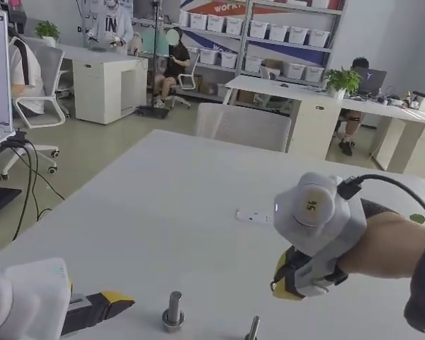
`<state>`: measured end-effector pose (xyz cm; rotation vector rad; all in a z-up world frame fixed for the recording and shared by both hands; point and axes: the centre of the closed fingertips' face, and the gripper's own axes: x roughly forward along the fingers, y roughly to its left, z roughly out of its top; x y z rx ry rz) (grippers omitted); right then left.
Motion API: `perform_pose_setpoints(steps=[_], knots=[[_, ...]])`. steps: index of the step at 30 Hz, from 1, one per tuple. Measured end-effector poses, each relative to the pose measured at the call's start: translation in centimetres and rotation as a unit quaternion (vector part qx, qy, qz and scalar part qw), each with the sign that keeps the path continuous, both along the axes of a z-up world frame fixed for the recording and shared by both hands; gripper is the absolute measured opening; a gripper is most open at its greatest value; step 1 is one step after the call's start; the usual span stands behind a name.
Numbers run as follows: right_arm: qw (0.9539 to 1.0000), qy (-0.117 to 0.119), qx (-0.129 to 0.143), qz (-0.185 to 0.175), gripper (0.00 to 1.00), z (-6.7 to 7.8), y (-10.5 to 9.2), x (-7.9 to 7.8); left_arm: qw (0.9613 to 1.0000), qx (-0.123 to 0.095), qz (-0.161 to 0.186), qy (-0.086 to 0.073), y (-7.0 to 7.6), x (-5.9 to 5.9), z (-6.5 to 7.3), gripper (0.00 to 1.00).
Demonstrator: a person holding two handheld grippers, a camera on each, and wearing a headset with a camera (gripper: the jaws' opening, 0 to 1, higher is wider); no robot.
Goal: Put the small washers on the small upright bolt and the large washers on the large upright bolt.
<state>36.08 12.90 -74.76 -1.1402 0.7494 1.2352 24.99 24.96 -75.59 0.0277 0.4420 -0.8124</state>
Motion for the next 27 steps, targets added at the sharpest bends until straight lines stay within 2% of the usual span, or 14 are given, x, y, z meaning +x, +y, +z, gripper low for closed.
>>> perform_pose_setpoints(steps=[16,27], knots=[[0.9989,0.032,-0.027,0.022,0.13,-2.8,1.2,0.2,0.9999,0.0,0.013,0.001,0.7,-0.2,-0.1,0.87],[0.9971,0.054,-0.047,0.027,0.13,-4.6,0.9,0.2,0.9998,0.0,0.019,0.003,1.0,-0.2,-0.3,0.87]])
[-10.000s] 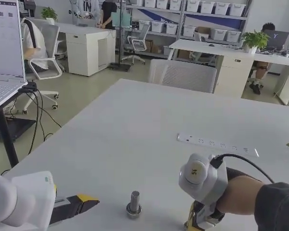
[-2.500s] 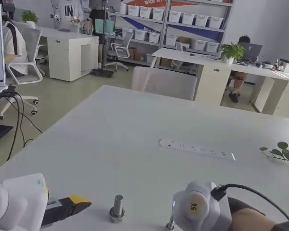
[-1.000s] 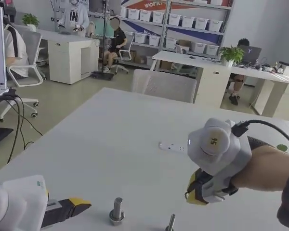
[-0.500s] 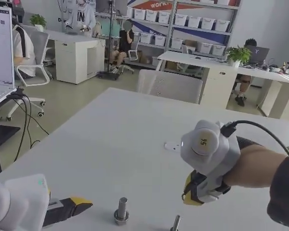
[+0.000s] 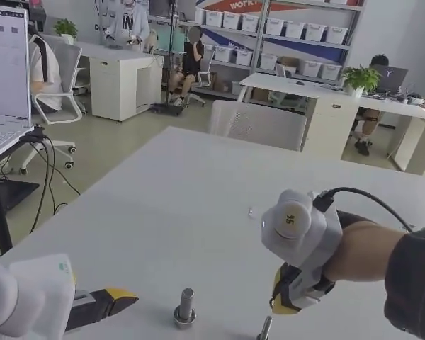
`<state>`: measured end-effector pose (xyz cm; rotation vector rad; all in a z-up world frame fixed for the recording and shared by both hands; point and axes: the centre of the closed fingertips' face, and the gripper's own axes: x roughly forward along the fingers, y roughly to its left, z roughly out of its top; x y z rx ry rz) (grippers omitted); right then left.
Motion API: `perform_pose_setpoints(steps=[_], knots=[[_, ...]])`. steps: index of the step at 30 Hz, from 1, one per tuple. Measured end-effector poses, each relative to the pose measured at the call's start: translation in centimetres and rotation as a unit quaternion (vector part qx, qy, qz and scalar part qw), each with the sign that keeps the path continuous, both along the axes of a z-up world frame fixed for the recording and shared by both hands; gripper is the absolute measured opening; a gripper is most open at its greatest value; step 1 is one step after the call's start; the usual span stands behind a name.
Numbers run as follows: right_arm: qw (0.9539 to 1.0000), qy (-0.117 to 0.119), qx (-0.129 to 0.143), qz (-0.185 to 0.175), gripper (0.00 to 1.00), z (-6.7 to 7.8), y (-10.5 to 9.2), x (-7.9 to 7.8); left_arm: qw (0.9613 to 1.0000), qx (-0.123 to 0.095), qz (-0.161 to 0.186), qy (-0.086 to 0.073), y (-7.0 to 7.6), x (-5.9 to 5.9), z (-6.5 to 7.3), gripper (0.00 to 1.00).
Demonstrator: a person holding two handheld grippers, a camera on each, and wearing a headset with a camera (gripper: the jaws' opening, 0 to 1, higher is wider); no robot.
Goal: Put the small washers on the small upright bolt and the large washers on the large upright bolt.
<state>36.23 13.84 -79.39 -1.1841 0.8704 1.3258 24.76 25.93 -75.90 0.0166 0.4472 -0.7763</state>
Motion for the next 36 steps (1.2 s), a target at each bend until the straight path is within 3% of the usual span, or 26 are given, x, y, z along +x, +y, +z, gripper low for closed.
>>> perform_pose_setpoints(steps=[16,36], knots=[[0.9997,0.019,-0.014,-0.003,0.13,-1.7,0.0,0.0,1.0,-0.001,0.002,0.003,0.2,-0.1,-0.2,0.86],[0.9994,0.027,-0.022,0.003,0.13,-2.5,0.2,-0.1,1.0,-0.001,0.008,0.004,0.6,0.0,-0.3,0.86]])
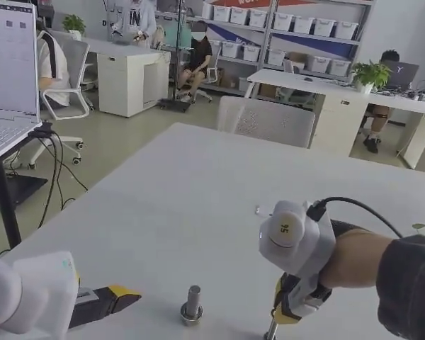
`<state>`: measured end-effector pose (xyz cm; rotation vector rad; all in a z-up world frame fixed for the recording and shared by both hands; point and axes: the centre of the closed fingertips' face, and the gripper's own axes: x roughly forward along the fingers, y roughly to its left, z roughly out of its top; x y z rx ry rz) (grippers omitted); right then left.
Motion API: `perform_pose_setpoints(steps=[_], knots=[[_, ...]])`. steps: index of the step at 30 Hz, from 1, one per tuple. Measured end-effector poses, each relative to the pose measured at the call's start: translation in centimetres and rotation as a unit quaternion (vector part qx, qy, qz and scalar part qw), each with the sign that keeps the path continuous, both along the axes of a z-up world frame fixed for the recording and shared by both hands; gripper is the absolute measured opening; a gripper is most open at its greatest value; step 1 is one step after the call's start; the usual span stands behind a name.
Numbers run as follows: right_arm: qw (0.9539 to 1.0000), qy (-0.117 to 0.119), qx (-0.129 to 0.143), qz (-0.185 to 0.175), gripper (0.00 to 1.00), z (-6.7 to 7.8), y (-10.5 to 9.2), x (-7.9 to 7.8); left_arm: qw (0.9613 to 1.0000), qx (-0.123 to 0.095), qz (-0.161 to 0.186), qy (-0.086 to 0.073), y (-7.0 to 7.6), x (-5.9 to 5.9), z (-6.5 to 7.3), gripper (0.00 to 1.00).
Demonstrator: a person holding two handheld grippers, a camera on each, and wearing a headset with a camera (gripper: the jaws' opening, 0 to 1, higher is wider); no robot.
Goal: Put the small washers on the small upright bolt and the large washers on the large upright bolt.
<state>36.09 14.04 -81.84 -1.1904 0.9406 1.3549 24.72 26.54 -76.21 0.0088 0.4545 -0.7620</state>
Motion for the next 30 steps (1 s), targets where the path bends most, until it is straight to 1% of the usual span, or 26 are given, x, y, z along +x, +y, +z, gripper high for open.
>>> perform_pose_setpoints(steps=[30], knots=[[0.9999,0.009,-0.003,-0.005,0.13,-1.0,-0.2,0.1,1.0,0.002,-0.001,0.005,0.0,0.1,-0.2,0.86]])
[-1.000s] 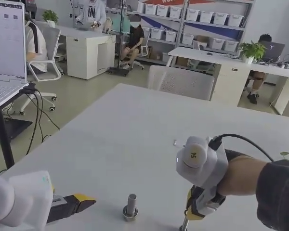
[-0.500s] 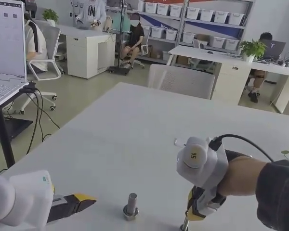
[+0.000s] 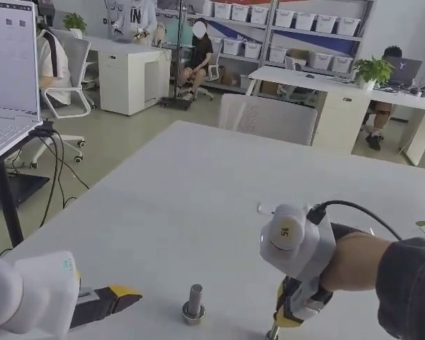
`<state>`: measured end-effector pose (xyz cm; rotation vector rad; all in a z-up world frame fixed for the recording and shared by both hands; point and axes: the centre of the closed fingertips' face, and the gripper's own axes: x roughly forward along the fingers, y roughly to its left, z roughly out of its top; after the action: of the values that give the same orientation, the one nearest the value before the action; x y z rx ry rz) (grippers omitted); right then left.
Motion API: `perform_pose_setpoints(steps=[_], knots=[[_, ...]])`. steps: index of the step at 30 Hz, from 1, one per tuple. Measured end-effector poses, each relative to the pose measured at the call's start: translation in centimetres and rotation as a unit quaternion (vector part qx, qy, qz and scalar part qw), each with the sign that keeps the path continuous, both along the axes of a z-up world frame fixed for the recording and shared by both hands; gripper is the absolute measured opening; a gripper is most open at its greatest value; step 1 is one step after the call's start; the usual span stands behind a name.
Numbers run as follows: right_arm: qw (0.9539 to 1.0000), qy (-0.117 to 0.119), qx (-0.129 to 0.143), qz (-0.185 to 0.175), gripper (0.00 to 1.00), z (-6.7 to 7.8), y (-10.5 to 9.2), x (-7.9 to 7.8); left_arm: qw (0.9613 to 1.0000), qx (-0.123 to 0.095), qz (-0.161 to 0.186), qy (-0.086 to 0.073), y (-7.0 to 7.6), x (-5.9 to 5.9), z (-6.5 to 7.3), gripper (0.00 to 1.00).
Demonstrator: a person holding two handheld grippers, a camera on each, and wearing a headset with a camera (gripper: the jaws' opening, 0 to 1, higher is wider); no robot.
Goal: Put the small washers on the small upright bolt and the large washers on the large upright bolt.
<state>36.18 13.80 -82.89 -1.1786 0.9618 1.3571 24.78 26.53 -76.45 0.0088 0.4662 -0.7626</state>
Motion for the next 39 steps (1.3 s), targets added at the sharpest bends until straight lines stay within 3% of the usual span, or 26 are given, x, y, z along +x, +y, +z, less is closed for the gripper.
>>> perform_pose_setpoints(steps=[39], knots=[[0.9999,0.012,-0.009,-0.004,0.13,-1.5,0.1,-0.3,1.0,0.0,0.003,0.003,0.2,0.0,-0.2,0.86]])
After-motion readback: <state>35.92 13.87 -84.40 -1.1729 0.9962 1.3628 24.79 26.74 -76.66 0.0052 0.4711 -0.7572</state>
